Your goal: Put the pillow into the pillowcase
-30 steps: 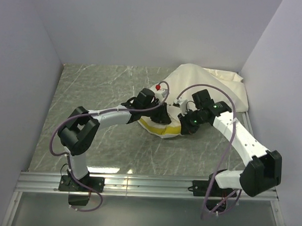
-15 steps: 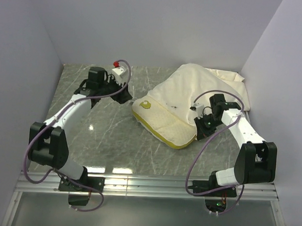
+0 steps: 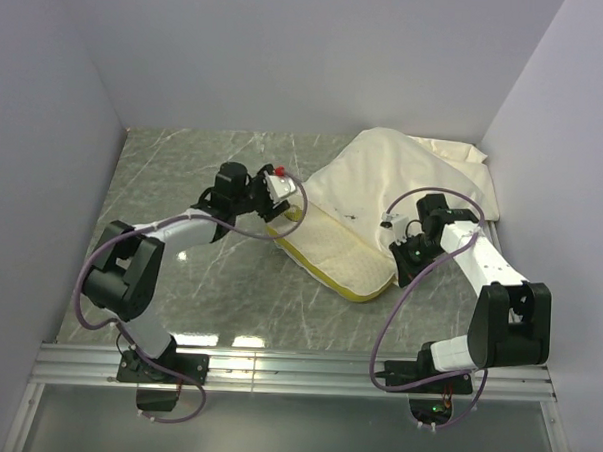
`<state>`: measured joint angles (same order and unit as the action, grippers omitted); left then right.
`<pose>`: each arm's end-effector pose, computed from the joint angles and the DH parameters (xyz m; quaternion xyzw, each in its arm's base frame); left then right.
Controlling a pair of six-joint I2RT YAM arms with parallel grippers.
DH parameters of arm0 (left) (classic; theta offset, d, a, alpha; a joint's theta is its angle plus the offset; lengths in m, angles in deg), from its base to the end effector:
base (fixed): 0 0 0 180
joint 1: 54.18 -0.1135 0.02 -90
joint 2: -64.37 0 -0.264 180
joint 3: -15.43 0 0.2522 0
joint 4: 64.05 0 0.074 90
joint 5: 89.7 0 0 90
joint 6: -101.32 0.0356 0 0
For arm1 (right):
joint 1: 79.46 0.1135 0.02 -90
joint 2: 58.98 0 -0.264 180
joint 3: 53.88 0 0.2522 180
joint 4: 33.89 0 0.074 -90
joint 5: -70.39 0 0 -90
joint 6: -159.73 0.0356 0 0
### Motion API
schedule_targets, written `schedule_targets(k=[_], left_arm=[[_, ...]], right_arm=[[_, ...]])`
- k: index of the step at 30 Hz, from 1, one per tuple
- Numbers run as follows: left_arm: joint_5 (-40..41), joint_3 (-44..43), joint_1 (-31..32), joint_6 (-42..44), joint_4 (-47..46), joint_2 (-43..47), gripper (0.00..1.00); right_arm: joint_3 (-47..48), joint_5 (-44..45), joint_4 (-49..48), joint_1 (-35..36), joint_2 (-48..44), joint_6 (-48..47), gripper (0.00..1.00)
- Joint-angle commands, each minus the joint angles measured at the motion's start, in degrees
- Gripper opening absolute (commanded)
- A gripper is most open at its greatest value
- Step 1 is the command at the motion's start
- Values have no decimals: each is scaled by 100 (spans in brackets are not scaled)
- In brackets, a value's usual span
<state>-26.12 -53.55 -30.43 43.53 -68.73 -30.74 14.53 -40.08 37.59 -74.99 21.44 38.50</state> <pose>0.3309 -0.1629 0.2267 0.4911 0.6501 -0.1479 0.5607 0.2332 0.0307 0.2147 -0.3108 0.9321 0.1597 0.0954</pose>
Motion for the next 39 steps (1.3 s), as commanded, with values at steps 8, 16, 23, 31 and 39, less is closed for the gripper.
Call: schedule_targets(k=[8,16,23,31,39], left_arm=[[-30,310,867,1604,-1382,-218,71],[294,-155,1228,2026,-1487,-929,71],[1287,-884,1124,1623,-2006,-1712,68],[1420,-1263,649,1622,-1549,-2152,64],[621,-1351,244,1499,-443,-2266,59]], right_arm=[[1,131,109,-43,-44,-50,0],[19,34,161,-51,26,-130,0],[-121,43,205,-174,-18,-270,0],[-183,43,214,-394,-70,-411,0],[-130,-211,267,-429,17,-429,0]])
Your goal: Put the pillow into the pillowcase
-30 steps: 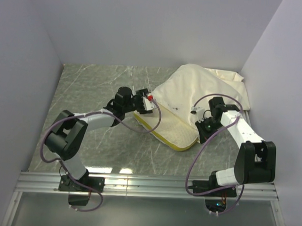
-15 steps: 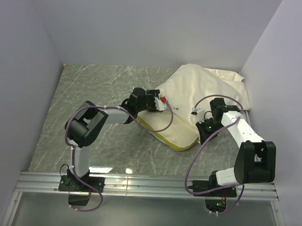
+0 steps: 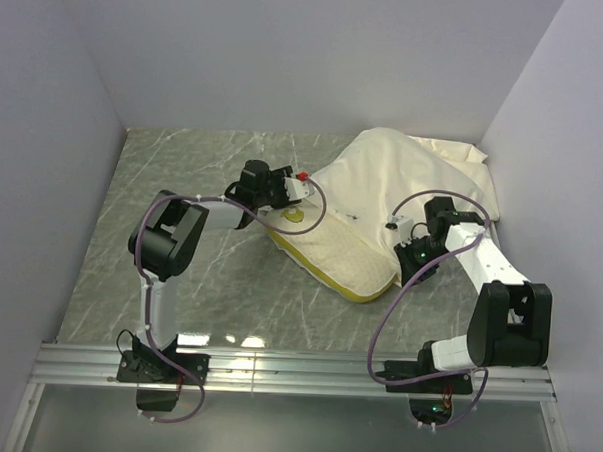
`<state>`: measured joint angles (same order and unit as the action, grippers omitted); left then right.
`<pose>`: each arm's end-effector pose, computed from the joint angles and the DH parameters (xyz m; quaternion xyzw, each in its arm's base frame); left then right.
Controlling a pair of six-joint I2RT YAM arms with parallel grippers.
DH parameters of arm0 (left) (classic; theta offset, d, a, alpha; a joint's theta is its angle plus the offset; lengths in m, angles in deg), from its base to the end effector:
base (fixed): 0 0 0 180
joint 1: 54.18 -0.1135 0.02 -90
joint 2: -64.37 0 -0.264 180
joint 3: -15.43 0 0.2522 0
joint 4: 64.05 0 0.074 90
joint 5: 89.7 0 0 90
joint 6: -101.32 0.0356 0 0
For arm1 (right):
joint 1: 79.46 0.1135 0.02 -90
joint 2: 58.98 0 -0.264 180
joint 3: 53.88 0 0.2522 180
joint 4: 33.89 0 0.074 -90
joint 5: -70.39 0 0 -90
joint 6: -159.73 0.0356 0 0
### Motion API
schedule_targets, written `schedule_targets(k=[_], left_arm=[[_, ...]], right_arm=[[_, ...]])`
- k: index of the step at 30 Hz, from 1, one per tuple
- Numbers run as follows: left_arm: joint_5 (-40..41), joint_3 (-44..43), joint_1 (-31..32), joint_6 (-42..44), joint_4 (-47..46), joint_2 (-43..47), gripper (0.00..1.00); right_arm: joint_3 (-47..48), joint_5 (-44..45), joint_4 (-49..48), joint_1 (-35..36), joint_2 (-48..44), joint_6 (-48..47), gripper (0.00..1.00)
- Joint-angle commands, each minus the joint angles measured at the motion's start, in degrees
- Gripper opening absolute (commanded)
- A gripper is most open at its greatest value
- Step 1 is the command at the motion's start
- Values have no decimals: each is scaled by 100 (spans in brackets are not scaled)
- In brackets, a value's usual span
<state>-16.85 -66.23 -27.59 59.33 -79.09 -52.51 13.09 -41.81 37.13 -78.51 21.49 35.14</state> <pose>0.3948 -0.2094 0.1663 0.5593 0.5933 -0.0150 0.5788 0.2315 0.0173 0.2085 -0.3079 0.9306 0.1705 0.1005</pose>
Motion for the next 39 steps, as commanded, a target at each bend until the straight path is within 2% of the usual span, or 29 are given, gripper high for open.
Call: schedule_targets(k=[1,3,8,12,20,23,26,27,30,31,32,36,38,39], left_arm=[[-368,-118,12,-81,690,-98,56],[-420,-294,39,-239,901,-177,44],[-649,-408,-13,-520,1007,-160,24],[-746,-522,-40,-845,1095,-186,1],[-930,-1190,-373,-1715,1394,-160,0],[-1273,-1541,-611,-2006,2034,147,0],[-1676,-1840,-848,-2208,2851,506,0],[-1843,-1954,-961,-2260,3454,587,0],[-2528,-2674,-1146,-2664,4467,772,0],[-2704,-3128,-1269,-2874,5167,789,0],[-2880,-3359,-1331,-2946,5461,833,0],[-3224,-4159,-1708,-3481,6122,974,0],[-3400,-4949,-1911,-3947,6446,844,0],[-3592,-5648,-2129,-4140,6526,764,0]], right_arm=[[66,-65,339,-69,22,-75,0],[110,-136,365,-69,48,-92,0],[269,-294,479,-69,-75,-153,0],[330,-373,567,-69,-93,-206,0],[409,-461,585,-69,-330,-197,0],[690,-776,717,-69,-374,-101,0],[1287,-1330,1067,-69,-348,-109,0],[1671,-1688,1173,-69,-347,-101,0],[2341,-2269,1586,-262,-321,-83,0],[2778,-2646,1709,-306,-338,-48,0],[2991,-2858,1719,-454,-330,39,0],[4246,-3755,1807,-1069,-216,505,0],[4696,-4405,1824,-1603,-58,846,0],[5133,-4677,1772,-1772,-5,1014,0]])
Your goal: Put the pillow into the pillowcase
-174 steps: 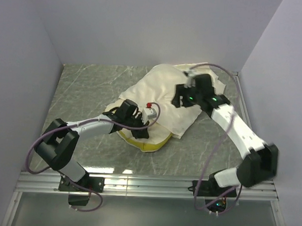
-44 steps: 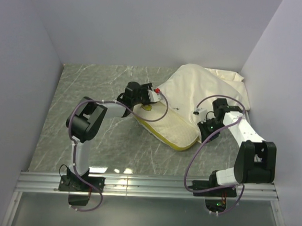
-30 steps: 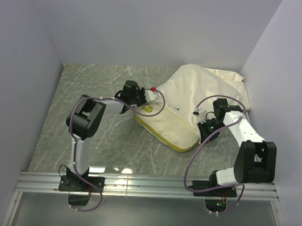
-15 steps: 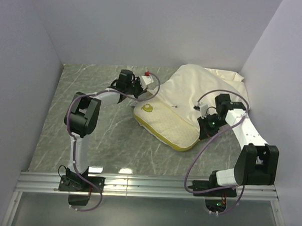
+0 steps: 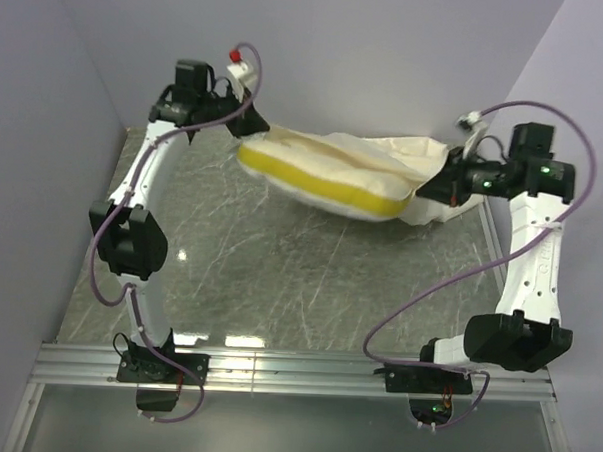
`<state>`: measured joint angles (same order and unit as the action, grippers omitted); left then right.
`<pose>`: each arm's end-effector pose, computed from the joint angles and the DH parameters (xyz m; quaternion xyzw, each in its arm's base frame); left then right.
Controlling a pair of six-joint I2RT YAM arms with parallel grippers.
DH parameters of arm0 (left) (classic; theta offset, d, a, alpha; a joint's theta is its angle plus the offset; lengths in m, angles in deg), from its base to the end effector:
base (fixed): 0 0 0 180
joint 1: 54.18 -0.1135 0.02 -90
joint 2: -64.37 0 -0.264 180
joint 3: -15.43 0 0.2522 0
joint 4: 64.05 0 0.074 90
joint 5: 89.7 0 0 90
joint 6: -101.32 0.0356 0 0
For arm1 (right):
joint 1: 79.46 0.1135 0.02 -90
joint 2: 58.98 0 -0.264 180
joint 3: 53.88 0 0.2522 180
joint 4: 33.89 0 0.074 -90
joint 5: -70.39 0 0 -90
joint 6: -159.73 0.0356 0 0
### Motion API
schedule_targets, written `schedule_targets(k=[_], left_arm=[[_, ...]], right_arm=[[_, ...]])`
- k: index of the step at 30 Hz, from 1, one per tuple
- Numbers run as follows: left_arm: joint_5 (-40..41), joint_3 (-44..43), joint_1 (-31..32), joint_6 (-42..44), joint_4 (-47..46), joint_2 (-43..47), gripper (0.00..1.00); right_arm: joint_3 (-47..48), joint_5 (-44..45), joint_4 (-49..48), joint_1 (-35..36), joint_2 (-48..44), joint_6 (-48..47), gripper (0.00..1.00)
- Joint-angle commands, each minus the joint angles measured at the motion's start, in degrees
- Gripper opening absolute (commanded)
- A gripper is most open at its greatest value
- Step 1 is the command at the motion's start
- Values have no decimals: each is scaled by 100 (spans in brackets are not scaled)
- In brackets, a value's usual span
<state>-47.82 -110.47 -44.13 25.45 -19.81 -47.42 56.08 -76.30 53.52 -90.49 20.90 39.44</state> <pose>0.4357 -0.1041 0.3710 0.3647 0.7311 -0.3369 0.4679 0.2436 -0.0172 0.4210 -0.2729 0.8103 0.3390 0.3924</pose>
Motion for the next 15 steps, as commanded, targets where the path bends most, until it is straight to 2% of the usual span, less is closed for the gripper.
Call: schedule_targets(k=[1,2,3,5,7,10,11,12,14,15], left_arm=[[-592,-1571,-590,-1198,678,167,0],[-689,-1888,-704,-1367,722,18,0],[-829,-2317,-862,-1917,688,-18,0],[-848,-2497,-960,-2246,530,121,0],[-839,-2279,-1135,-2983,-241,358,0],[-840,-1778,-1198,-4030,-1349,833,0],[-831,-1637,-1189,-4302,-1613,1052,0],[-779,-1505,-1198,-4540,-1842,1141,0],[-455,-1548,-1206,-4726,-2002,1386,0],[-296,-1391,-1215,-4683,-2037,1501,0]], right_arm=[[1047,-1466,45,-767,185,785,0],[1215,-1981,-95,-987,238,1353,0],[1330,-2152,-644,-1259,256,1759,0],[1191,-2285,-1315,-1323,160,2785,0],[770,-2250,-1878,-1201,-182,2992,0],[137,-2232,-3142,-946,-674,3957,0],[83,-2276,-3651,-954,-753,4874,0],[57,-2346,-4909,-997,-876,5457,0],[126,-2312,-5954,-1173,-965,6808,0],[162,-2234,-6219,-1182,-1061,7008,0]])
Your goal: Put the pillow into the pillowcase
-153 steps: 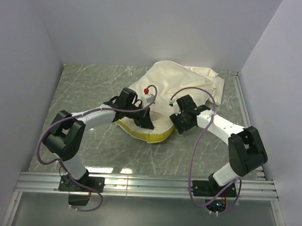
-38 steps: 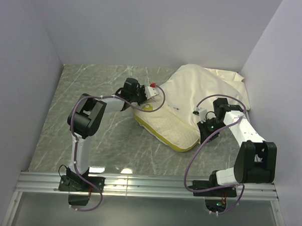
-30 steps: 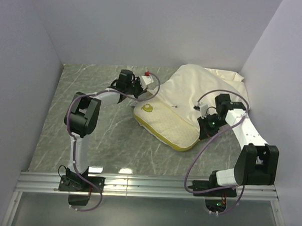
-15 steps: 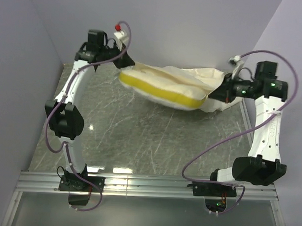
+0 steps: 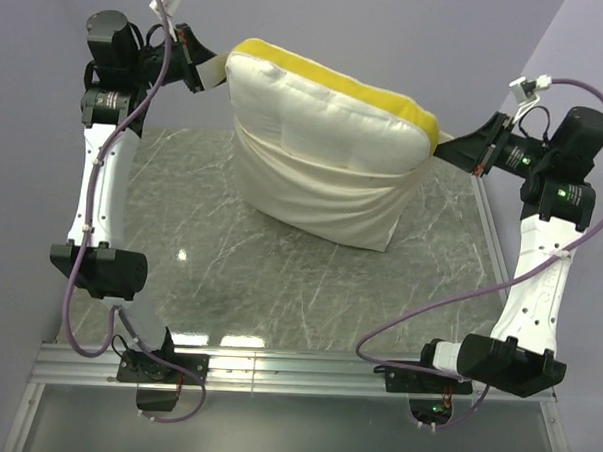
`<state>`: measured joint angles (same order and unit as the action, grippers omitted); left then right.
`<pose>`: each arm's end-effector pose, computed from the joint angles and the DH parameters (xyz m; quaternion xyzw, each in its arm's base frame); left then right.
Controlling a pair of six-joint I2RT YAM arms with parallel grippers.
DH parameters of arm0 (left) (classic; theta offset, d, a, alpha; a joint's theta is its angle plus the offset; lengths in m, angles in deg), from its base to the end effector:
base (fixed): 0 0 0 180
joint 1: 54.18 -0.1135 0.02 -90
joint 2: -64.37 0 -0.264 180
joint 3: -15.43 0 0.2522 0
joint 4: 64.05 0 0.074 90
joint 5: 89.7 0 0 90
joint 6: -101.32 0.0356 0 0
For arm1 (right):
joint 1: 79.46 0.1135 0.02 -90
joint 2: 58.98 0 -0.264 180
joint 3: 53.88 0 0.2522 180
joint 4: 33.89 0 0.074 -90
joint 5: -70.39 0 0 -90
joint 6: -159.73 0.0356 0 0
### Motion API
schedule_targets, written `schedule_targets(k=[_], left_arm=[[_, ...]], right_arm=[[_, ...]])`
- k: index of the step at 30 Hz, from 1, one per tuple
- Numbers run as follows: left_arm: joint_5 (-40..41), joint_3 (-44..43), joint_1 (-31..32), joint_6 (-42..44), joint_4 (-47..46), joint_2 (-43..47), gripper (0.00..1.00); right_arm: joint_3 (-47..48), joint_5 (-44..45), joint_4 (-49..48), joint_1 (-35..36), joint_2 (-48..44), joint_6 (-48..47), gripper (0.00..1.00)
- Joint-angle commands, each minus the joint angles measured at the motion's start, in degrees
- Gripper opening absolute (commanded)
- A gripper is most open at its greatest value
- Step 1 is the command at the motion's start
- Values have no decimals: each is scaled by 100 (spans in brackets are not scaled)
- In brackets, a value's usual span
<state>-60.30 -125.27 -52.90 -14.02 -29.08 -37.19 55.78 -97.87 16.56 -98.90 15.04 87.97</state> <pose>0.3590 -0.0390 0.5380 0.2389 0.6520 -0.4799 0.5362 0.2293 -0.0440 0.4935 -0.1659 0.7060 0.4951 0.4785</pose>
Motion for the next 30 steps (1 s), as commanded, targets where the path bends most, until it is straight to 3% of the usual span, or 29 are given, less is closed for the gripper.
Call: schedule_targets(k=[1,4,7,8,9,11,12,15,16,17,18,19,20,21,22,23,24,25,27,28,30], left_arm=[[1101,360,-321,-805,-1328,636,0],[1585,758,-216,-674,-973,945,0],[1437,372,-619,-1235,-1433,979,0],[1472,449,-707,-1306,-1540,1093,0],[1629,581,-673,-1228,-1602,1225,0],[1831,1037,-463,-965,-1246,1559,0],[1954,1657,8,-398,-1034,1647,0],[2500,2382,504,249,-688,1815,0],[2457,2192,427,223,-575,1798,0],[2456,1825,208,188,-435,1571,0],[2395,1012,15,-160,-338,1456,0],[2273,586,-109,-425,-346,1307,0],[2098,121,-380,-593,-294,992,0],[2105,-667,-557,-673,-189,858,0],[2148,-796,-602,-665,-231,822,0],[2244,-659,-568,-648,-397,926,0],[2254,248,-489,-717,-590,1093,0],[2315,735,-349,-639,-609,1347,0],[2490,1605,168,-97,-251,1393,0],[2396,1906,197,-181,-284,1515,0],[2202,2182,232,-348,-539,1586,0]], right_arm=[[97,316,-2361,-324,-563,2149,0],[-327,669,-2290,72,-679,1860,0],[532,364,-2921,-226,-310,2839,0],[866,486,-2617,-288,-318,2765,0],[834,557,-2362,-184,-396,2555,0],[502,1263,-1258,255,-589,1082,0],[-83,1513,-347,770,-747,607,0],[-626,2148,119,1022,-706,-259,0],[-329,2035,259,882,-583,-268,0],[666,1903,382,663,-425,-199,0],[1154,1502,322,391,-188,-41,0],[1516,1298,43,-255,-99,682,0],[1842,1052,-386,-558,-63,1168,0],[1784,788,-1504,-796,-150,1669,0],[1601,803,-2011,-1042,-247,2379,0],[998,908,-2269,-1027,-387,2429,0],[618,987,-2210,-905,-728,2299,0],[292,1345,-1888,-660,-853,1559,0],[-324,1777,-592,87,-985,694,0],[-457,2101,-218,316,-977,20,0],[-599,2306,589,801,-864,-451,0]])
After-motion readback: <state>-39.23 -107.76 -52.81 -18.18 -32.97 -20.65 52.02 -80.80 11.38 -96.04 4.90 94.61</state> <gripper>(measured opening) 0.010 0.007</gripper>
